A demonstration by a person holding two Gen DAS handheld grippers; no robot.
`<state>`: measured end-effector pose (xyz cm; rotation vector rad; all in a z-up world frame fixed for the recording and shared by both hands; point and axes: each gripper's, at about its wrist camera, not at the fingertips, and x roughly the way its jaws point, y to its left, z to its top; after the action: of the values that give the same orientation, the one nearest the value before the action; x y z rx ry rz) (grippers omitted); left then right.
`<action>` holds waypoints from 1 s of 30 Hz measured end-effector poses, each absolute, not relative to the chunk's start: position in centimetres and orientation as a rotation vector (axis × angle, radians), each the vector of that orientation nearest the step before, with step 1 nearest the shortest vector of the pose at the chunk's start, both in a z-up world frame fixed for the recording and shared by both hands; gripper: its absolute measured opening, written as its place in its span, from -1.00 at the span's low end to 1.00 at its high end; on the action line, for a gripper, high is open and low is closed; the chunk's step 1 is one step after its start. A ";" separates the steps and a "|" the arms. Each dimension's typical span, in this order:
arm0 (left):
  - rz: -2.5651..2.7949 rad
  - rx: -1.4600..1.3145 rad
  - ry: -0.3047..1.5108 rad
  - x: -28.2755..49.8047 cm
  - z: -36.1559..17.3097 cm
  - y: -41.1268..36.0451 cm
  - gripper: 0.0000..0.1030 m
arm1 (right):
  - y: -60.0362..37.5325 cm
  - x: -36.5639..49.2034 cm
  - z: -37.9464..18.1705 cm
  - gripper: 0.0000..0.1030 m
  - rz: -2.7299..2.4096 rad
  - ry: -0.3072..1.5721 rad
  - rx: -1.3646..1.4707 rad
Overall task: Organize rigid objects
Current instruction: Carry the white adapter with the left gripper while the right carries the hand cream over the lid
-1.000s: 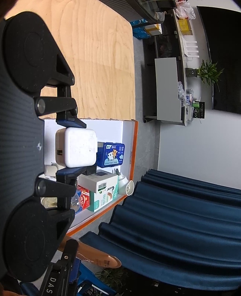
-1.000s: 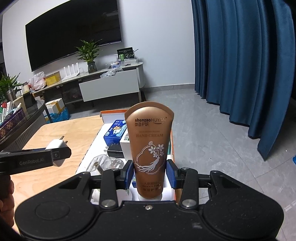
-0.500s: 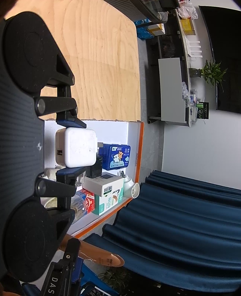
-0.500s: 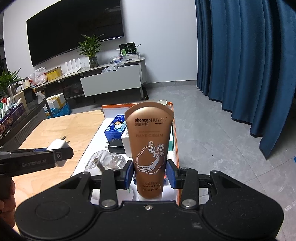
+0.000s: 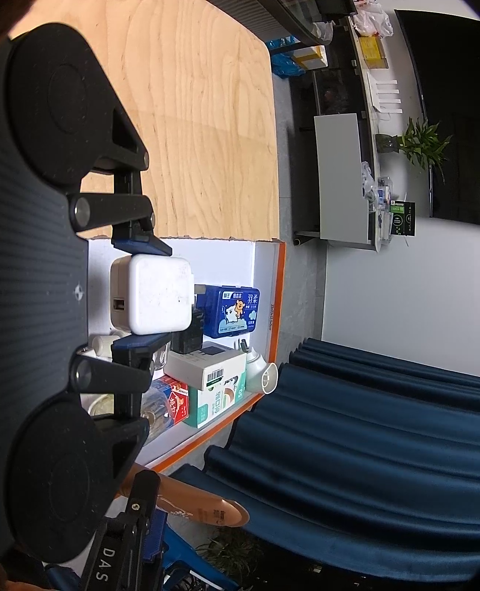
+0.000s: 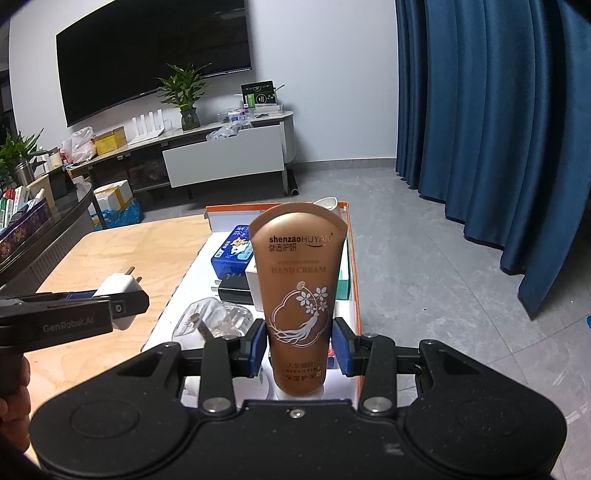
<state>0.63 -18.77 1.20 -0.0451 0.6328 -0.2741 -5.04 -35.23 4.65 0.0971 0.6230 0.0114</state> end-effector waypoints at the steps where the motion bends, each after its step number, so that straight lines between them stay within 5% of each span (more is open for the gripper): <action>1: -0.275 -0.046 0.633 0.7 1.2 -18.8 -0.18 | -35.2 -5.0 4.7 -0.09 0.012 0.623 0.098; 30: -0.271 -0.057 0.633 1.0 1.1 -18.3 -0.18 | -34.9 -3.8 4.3 -0.08 0.018 0.661 0.087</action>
<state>1.04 -18.34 1.07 -0.0566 0.6333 -0.2709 -3.83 -34.94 4.32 0.0866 0.6609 0.0183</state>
